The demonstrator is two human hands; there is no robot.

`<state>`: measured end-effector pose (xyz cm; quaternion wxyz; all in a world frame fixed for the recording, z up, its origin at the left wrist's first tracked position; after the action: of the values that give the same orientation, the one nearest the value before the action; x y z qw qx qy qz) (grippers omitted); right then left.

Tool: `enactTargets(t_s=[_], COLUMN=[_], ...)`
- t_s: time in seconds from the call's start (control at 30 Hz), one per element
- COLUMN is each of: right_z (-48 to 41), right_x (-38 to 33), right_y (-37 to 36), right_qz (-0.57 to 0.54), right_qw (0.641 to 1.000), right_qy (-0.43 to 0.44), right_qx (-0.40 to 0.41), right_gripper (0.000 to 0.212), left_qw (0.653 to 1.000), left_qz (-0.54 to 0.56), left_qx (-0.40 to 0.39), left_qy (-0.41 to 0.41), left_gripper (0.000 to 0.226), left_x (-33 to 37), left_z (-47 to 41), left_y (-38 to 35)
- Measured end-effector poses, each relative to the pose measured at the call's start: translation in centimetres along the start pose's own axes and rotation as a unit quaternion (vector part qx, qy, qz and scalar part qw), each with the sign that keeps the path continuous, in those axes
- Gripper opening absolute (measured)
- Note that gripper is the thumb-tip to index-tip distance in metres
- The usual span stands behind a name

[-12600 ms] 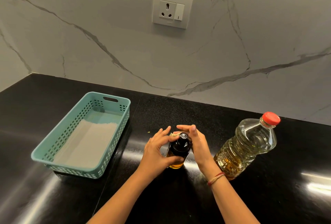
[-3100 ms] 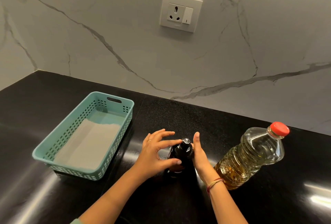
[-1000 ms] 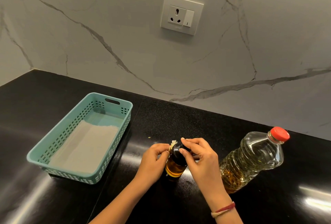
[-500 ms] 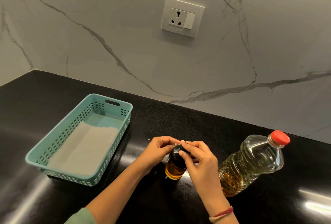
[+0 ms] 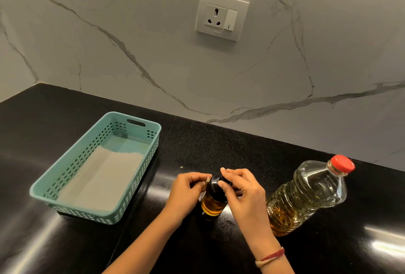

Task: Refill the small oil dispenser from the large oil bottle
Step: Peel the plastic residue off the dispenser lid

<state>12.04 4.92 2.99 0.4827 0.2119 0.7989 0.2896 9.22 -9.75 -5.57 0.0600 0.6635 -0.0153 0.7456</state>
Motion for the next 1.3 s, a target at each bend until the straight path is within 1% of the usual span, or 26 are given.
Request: enactTargets(t_s=[0.07, 0.13, 0.2, 0.27, 0.33, 0.37, 0.5, 0.57, 0.63, 0.73, 0.8, 0.87, 1.0, 1.07, 1.13, 1.2, 1.27, 1.3], right_z=[0.0, 0.1, 0.1, 0.0, 0.0, 0.0, 0.1, 0.0, -0.2, -0.3, -0.3, -0.3, -0.5, -0.5, -0.5, -0.6, -0.7, -0.7], right_x=[0.0, 0.0, 0.0, 0.0, 0.0, 0.0, -0.1, -0.2, -0.2, -0.1, -0.1, -0.2, -0.2, -0.1, -0.1, -0.1, -0.2, -0.2], right_y=[0.0, 0.0, 0.0, 0.0, -0.1, -0.1, 0.1, 0.2, 0.2, 0.3, 0.3, 0.3, 0.4, 0.4, 0.4, 0.4, 0.4, 0.4], right_qz=[0.0, -0.002, -0.003, 0.0, 0.002, 0.002, 0.007, 0.014, 0.017, 0.017, 0.012, 0.01, 0.014, 0.012, 0.007, 0.007, 0.009, 0.009], right_qw=[1.0, 1.0, 1.0, 1.0, 1.0, 1.0, 1.0, 1.0, 1.0, 1.0, 1.0, 1.0, 1.0, 1.0, 1.0, 1.0, 1.0, 1.0], right_qy=[0.001, 0.001, 0.002, 0.004, 0.006, 0.007, 0.011, 0.012, 0.011, 0.013, 0.011, 0.012, 0.014, 0.01, 0.006, 0.007, 0.009, 0.01], right_qx=[-0.001, 0.0, 0.001, 0.001, 0.0, -0.001, 0.004, 0.002, 0.0, 0.0, 0.0, 0.0, -0.009, -0.013, -0.014, -0.014, -0.015, -0.015], right_gripper=[0.034, 0.034, 0.035, 0.035, 0.035, 0.035, 0.034, 0.034, 0.033, 0.033, 0.033, 0.033, 0.033, 0.033, 0.033, 0.033, 0.033, 0.033], left_qw=[1.0, 0.999, 0.996, 0.992, 0.992, 0.993, 0.999, 0.997, 0.996, 0.994, 0.994, 0.993, 0.991, 0.984, 0.976, 0.969, 0.967, 0.968], left_qz=[0.0, -0.041, -0.086, -0.119, -0.119, -0.106, -0.028, -0.033, -0.059, -0.083, -0.059, -0.011, 0.062, 0.108, 0.147, 0.173, 0.176, 0.166], left_qx=[0.017, 0.021, 0.009, -0.015, -0.027, -0.021, 0.03, 0.049, 0.063, 0.072, 0.085, 0.1, 0.119, 0.14, 0.163, 0.167, 0.157, 0.157], left_qy=[-0.018, -0.027, -0.01, 0.024, 0.044, 0.04, -0.024, -0.043, -0.037, 0.008, 0.045, 0.054, -0.019, -0.026, 0.007, 0.058, 0.096, 0.101], left_gripper=[0.032, 0.034, 0.036, 0.036, 0.034, 0.033, 0.032, 0.03, 0.031, 0.029, 0.025, 0.022, 0.017, 0.016, 0.016, 0.016, 0.017, 0.017], left_x=[0.5, 0.3, -0.8, -2.1, -2.6, -2.4, 0.8, 1.5, 0.8, -1.7, -3.1, -3.2, -0.1, 0.2, -1.1, -3.3, -4.9, -5.0], left_z=[0.9, 1.2, 1.1, 1.0, 1.0, 1.0, 1.5, 1.7, 2.2, 3.0, 3.4, 3.7, 4.2, 4.5, 4.8, 5.0, 5.3, 5.5], left_y=[0.0, 0.0, -0.1, -0.2, -0.1, 0.0, 0.2, 0.2, 0.0, -0.5, -0.6, -0.6, -0.5, -0.8, -1.2, -1.8, -2.2, -2.2])
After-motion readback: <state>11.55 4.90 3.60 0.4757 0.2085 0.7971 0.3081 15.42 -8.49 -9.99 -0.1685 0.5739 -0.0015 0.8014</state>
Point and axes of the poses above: each hand's wrist, its own z-axis away from the middle knuckle, its own y-axis out of the back of the hand, x = y × z, the point moved 7 cm from there along -z, towards the middle knuckle, and after that the axes turned 9 degrees about -x, right-handed, at the moved point
